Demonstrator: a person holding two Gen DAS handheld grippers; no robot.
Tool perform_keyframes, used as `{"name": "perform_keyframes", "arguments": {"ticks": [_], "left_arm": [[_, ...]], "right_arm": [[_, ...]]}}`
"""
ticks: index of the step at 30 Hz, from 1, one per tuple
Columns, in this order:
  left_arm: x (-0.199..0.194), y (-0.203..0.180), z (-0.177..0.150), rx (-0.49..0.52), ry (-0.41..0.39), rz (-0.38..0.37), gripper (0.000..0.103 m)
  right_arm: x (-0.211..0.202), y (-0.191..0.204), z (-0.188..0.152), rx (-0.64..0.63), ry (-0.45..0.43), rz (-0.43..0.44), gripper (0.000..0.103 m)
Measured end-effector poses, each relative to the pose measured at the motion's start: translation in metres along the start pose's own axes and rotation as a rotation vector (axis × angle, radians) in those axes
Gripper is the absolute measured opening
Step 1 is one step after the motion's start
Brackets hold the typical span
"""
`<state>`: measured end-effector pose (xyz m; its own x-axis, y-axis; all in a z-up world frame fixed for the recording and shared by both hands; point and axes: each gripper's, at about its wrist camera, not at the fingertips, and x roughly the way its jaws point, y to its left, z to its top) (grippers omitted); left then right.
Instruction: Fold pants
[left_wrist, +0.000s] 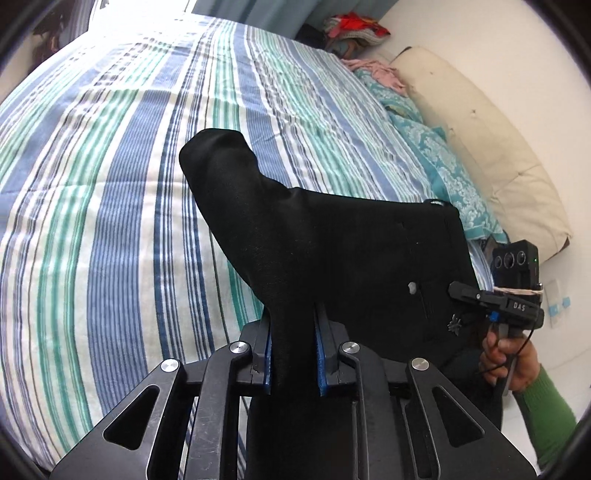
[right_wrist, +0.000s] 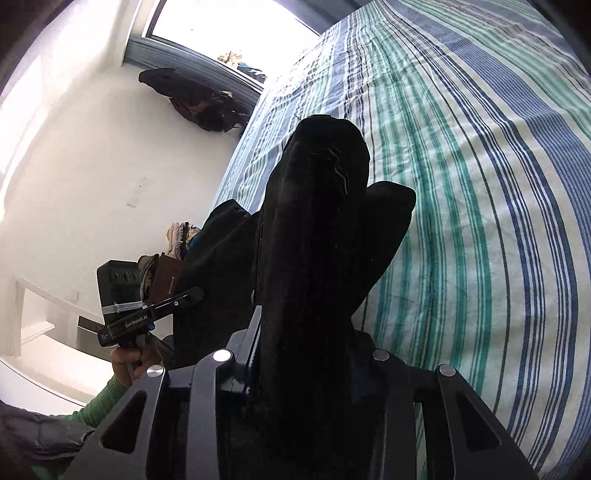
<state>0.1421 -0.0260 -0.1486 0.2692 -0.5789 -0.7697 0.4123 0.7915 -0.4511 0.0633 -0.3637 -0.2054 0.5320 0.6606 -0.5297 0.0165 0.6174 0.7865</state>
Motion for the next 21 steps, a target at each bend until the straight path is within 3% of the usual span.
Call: {"name": "perform_keyframes", "arguments": {"ticks": [7, 11, 13, 14, 15, 17, 19, 21], "left_arm": [[-0.014, 0.023, 0.087, 0.033, -0.128, 0.059, 0.016], [0.007, 0.036, 0.124, 0.042, -0.158, 0.112, 0.017], [0.034, 0.048, 0.124, 0.06, -0.131, 0.192, 0.033], [0.052, 0.058, 0.119, 0.064, -0.092, 0.266, 0.056], [0.071, 0.069, 0.11, 0.066, -0.046, 0.356, 0.066], [0.089, 0.088, 0.087, 0.058, 0.005, 0.465, 0.057], [0.071, 0.1, 0.064, 0.004, -0.049, 0.406, 0.061], [0.047, 0.104, 0.046, -0.043, -0.113, 0.421, 0.084]], "right_arm": [[0.036, 0.041, 0.094, -0.098, -0.068, 0.006, 0.036], [0.061, 0.045, 0.143, -0.13, -0.092, -0.015, 0.036], [0.071, 0.031, 0.153, -0.111, -0.099, -0.043, 0.04], [0.079, 0.019, 0.157, -0.093, -0.092, -0.08, 0.047], [0.088, 0.004, 0.158, -0.064, -0.076, -0.139, 0.052], [0.1, -0.032, 0.151, 0.002, -0.035, -0.326, 0.056], [0.086, -0.051, 0.137, 0.023, -0.075, -0.382, 0.056], [0.059, -0.052, 0.119, 0.008, -0.159, -0.383, 0.059]]}}
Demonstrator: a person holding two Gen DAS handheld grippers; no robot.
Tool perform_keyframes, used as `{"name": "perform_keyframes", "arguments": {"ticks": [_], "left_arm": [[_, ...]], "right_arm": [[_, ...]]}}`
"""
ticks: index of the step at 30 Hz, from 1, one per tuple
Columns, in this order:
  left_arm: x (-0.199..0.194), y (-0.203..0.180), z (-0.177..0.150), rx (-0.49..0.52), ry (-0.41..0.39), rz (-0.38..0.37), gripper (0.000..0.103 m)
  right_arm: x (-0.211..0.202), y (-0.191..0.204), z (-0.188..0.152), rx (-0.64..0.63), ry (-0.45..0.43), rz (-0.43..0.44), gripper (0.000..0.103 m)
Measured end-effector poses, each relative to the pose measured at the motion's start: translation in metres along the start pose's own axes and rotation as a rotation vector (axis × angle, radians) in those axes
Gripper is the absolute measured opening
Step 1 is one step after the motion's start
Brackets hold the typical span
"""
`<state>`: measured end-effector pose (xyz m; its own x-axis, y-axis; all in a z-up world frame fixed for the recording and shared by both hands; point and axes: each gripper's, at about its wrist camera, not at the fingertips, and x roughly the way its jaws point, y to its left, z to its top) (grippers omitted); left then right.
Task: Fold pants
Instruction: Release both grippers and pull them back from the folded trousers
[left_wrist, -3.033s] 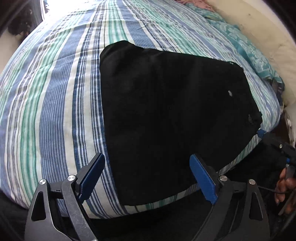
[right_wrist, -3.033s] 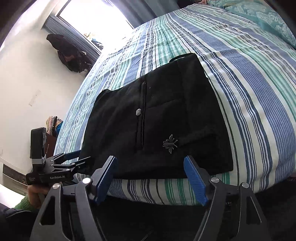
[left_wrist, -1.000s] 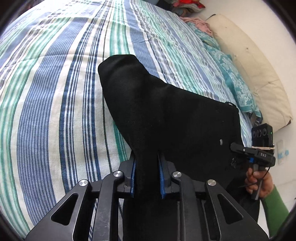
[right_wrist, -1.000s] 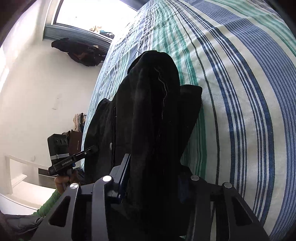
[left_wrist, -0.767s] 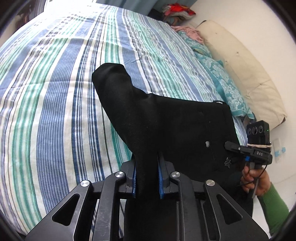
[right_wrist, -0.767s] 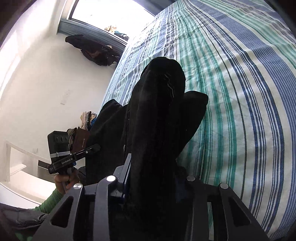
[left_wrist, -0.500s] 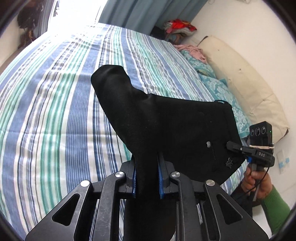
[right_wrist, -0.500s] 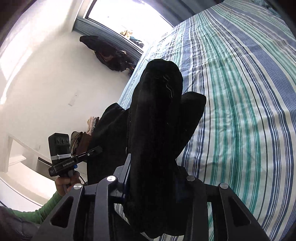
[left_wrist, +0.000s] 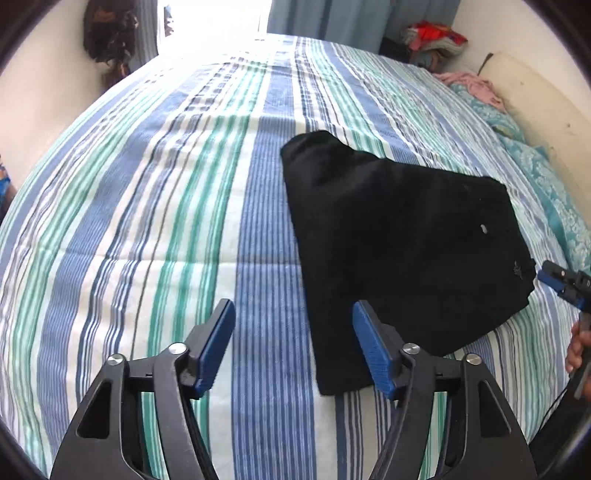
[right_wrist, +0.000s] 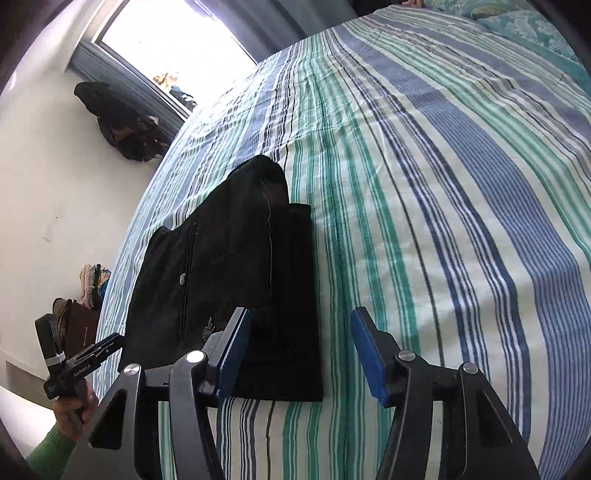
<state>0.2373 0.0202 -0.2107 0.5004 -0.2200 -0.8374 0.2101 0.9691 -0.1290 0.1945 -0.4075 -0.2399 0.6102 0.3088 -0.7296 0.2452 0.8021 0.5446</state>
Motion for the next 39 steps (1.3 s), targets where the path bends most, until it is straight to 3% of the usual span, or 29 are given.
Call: {"name": "perform_keyframes", "arguments": {"ticks": [2, 4, 7, 11, 16, 18, 19, 21, 29, 39], "left_arm": [[-0.023, 0.005, -0.018, -0.041, -0.06, 0.008, 0.092], [-0.034, -0.002, -0.032, -0.04, -0.071, 0.021, 0.092], [-0.038, -0.03, -0.056, 0.016, -0.049, 0.054, 0.092], [-0.029, -0.07, -0.083, 0.074, -0.018, 0.056, 0.092], [-0.012, -0.1, -0.102, 0.17, 0.015, 0.106, 0.092], [0.004, -0.101, -0.111, 0.192, 0.063, 0.128, 0.098], [0.005, -0.1, -0.117, 0.193, 0.039, 0.139, 0.101], [0.003, -0.096, -0.124, 0.189, -0.017, 0.126, 0.103], [0.002, -0.096, -0.127, 0.189, -0.003, 0.125, 0.103], [0.004, -0.096, -0.126, 0.188, 0.002, 0.126, 0.103]], "right_arm": [[-0.027, 0.002, -0.013, -0.057, -0.064, -0.061, 0.072], [-0.048, 0.011, -0.033, -0.121, -0.102, -0.136, 0.086], [-0.059, 0.037, -0.064, -0.2, -0.106, -0.223, 0.095], [-0.047, 0.069, -0.112, -0.235, -0.056, -0.265, 0.095], [-0.027, 0.097, -0.156, -0.307, -0.081, -0.33, 0.097], [-0.018, 0.098, -0.167, -0.319, -0.079, -0.358, 0.103], [-0.011, 0.098, -0.172, -0.322, -0.066, -0.377, 0.103], [0.002, 0.093, -0.178, -0.338, -0.024, -0.394, 0.103], [0.002, 0.086, -0.193, -0.35, -0.117, -0.371, 0.103], [0.0, 0.084, -0.194, -0.347, -0.142, -0.351, 0.103]]}}
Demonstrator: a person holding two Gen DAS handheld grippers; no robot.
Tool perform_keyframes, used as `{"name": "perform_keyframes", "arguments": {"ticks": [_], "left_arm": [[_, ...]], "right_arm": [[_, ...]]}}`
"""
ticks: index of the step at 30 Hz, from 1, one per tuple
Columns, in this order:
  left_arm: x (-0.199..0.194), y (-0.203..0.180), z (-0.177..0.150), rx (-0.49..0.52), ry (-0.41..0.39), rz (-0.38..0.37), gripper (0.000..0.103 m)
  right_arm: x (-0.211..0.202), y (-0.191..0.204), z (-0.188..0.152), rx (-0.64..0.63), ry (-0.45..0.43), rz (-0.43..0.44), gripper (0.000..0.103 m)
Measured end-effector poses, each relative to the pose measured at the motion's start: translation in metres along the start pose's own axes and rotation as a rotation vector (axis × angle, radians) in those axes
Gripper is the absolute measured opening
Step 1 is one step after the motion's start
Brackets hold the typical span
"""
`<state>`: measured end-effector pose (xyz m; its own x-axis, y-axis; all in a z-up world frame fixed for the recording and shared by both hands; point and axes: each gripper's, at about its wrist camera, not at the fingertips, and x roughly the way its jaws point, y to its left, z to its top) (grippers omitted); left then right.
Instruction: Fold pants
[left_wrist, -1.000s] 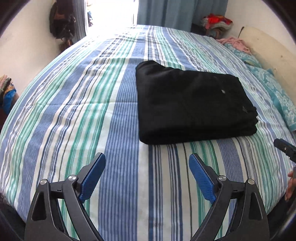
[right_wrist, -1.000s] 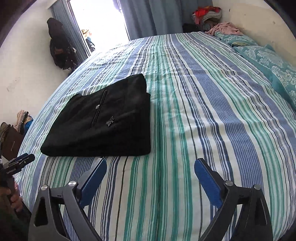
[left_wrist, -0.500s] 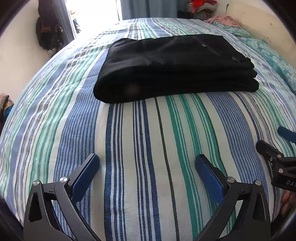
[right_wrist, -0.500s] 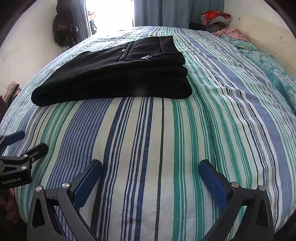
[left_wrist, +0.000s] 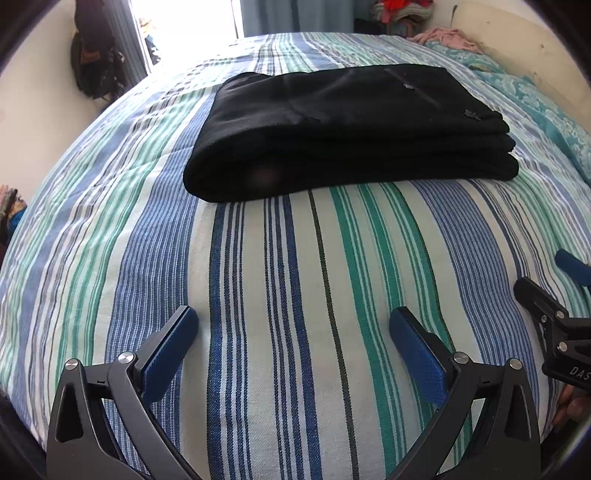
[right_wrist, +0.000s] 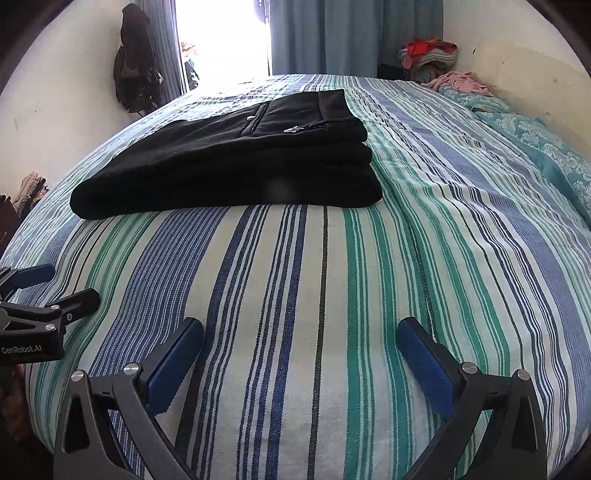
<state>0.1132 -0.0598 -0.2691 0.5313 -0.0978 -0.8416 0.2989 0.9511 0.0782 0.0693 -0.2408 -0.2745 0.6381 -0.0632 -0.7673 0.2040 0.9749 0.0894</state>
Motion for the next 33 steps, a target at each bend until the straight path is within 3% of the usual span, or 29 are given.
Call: {"name": "perform_keyframes", "arguments": {"ticks": [20, 26, 31, 33], "left_arm": [[0.001, 0.002, 0.007, -0.008, 0.035, -0.004, 0.103], [0.003, -0.001, 0.007, 0.013, -0.013, 0.011, 0.103], [0.001, 0.003, 0.018, 0.01, 0.057, 0.003, 0.103], [-0.008, 0.004, 0.022, 0.012, 0.081, 0.049, 0.103]], "right_arm": [[0.001, -0.001, 0.008, 0.006, 0.121, 0.0, 0.103], [0.002, 0.002, 0.009, 0.021, 0.127, -0.03, 0.103], [-0.009, 0.005, 0.019, 0.051, 0.135, -0.056, 0.103], [-0.02, 0.005, 0.027, 0.049, 0.146, -0.094, 0.103]]}}
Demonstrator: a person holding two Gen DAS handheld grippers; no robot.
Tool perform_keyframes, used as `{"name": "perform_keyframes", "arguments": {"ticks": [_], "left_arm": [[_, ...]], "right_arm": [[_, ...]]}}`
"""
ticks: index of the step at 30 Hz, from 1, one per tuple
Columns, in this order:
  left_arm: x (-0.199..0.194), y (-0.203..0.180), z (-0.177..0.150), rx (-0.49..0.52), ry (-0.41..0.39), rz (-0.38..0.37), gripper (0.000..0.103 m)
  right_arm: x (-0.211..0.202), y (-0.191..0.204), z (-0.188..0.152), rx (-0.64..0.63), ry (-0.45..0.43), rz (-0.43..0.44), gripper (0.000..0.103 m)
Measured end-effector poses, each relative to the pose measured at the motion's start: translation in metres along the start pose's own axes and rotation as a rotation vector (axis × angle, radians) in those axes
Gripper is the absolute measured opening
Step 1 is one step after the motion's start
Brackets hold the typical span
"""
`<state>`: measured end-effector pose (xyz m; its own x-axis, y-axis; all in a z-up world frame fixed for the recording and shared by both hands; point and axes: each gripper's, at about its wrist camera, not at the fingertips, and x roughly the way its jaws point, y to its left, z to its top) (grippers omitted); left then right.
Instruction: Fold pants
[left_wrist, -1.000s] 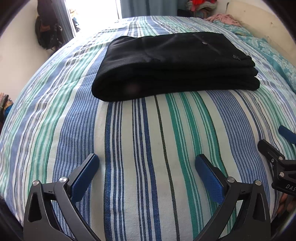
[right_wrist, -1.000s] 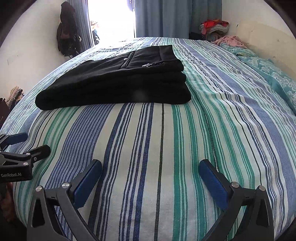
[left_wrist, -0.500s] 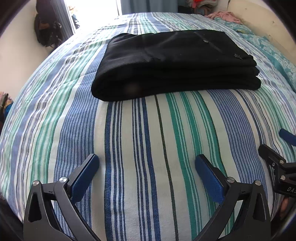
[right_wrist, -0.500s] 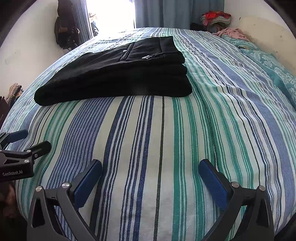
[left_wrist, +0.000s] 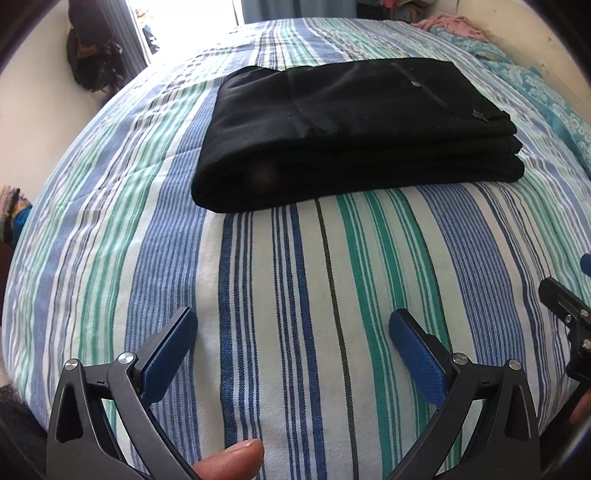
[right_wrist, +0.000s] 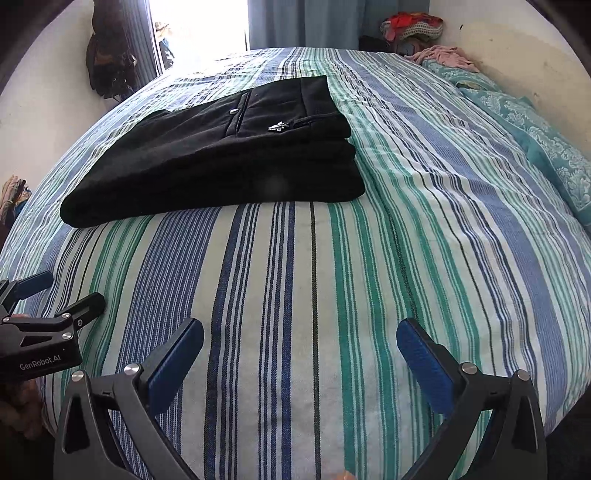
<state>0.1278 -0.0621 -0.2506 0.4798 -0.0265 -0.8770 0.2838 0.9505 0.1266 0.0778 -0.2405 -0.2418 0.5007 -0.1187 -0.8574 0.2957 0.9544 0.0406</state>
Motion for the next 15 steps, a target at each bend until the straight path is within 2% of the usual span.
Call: {"name": "perform_keyframes", "arguments": {"ticks": [2, 4, 6, 9, 12, 15], "left_arm": [[-0.021, 0.001, 0.003, 0.011, -0.031, 0.037, 0.103], [-0.05, 0.006, 0.008, -0.001, -0.087, -0.002, 0.103], [-0.079, 0.014, 0.014, -0.031, -0.132, -0.049, 0.103], [-0.118, 0.025, 0.022, -0.066, -0.197, -0.074, 0.103], [-0.146, 0.033, 0.026, -0.076, -0.245, -0.081, 0.103], [-0.164, 0.038, 0.028, -0.085, -0.26, -0.089, 0.103]], "right_arm": [[-0.017, 0.001, 0.007, -0.023, 0.001, -0.058, 0.103], [-0.037, 0.001, 0.015, -0.025, 0.002, -0.093, 0.103], [-0.062, -0.004, 0.023, 0.024, -0.02, -0.078, 0.103], [-0.101, -0.005, 0.036, 0.067, -0.071, -0.063, 0.103], [-0.135, 0.005, 0.047, 0.052, -0.129, -0.063, 0.103], [-0.159, 0.014, 0.052, 0.034, -0.162, -0.058, 0.103]]}}
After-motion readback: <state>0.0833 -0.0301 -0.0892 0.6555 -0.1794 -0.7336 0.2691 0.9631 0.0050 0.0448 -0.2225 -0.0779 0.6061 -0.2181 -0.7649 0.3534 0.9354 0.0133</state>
